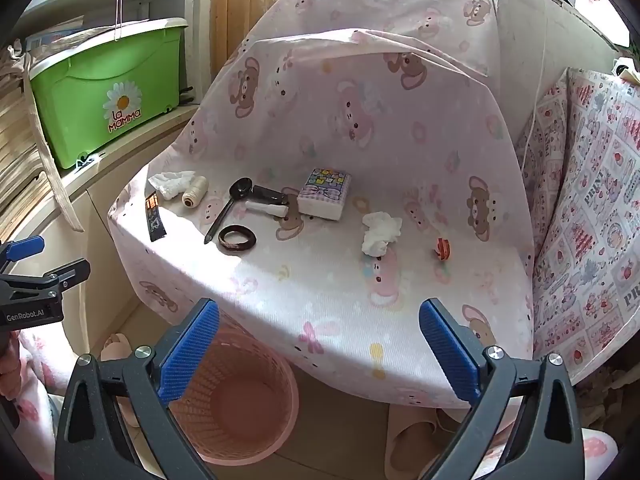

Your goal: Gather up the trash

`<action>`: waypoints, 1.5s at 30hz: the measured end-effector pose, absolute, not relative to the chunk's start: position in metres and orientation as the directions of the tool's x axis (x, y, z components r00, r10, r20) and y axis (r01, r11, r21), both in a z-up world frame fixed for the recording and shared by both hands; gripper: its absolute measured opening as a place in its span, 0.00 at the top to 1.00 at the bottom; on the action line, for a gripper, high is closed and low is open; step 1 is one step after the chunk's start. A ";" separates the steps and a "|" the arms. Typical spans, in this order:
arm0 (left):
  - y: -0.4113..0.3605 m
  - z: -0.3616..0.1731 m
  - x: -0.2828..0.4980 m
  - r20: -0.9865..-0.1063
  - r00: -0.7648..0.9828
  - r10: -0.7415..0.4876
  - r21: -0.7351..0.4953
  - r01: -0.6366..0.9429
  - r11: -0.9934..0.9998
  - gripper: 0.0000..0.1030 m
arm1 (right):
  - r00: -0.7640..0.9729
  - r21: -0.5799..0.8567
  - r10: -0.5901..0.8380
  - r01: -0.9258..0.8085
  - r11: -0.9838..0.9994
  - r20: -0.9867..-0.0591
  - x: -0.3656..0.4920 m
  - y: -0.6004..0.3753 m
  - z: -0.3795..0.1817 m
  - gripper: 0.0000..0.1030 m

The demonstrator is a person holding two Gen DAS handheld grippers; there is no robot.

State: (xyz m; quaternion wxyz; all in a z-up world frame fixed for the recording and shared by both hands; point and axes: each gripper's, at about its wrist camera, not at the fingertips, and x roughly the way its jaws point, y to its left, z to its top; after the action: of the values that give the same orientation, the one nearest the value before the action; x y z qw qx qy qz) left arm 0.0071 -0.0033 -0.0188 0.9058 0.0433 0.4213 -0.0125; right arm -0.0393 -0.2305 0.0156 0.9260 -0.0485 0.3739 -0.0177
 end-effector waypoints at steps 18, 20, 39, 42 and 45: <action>-0.005 -0.024 0.008 -0.783 0.621 0.023 0.080 0.064 0.995 0.02 | 0.723 -0.097 -0.064 -0.004 0.995 -0.688 -0.039 -0.231 0.012 0.02; -0.005 -0.026 0.008 -0.784 0.620 0.021 0.079 0.066 0.995 0.02 | 0.721 -0.097 -0.063 -0.006 0.995 -0.690 -0.039 -0.231 0.013 0.02; -0.009 -0.028 0.010 -0.788 0.616 0.022 0.080 0.067 0.995 0.02 | 0.720 -0.095 -0.062 -0.005 0.996 -0.691 -0.037 -0.230 0.008 0.02; -0.009 -0.027 0.010 -0.787 0.616 0.022 0.081 0.068 0.994 0.02 | 0.718 -0.092 -0.059 -0.006 0.996 -0.693 -0.037 -0.230 0.008 0.02; -0.009 -0.028 0.010 -0.788 0.616 0.022 0.081 0.068 0.994 0.02 | 0.718 -0.090 -0.059 -0.005 0.996 -0.693 -0.037 -0.230 0.008 0.02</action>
State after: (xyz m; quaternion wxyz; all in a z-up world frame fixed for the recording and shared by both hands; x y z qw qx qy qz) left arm 0.0097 -0.0092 -0.0275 0.8974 0.0512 0.4381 -0.0128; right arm -0.0368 -0.2303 0.0081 0.9259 -0.0428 0.3751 -0.0144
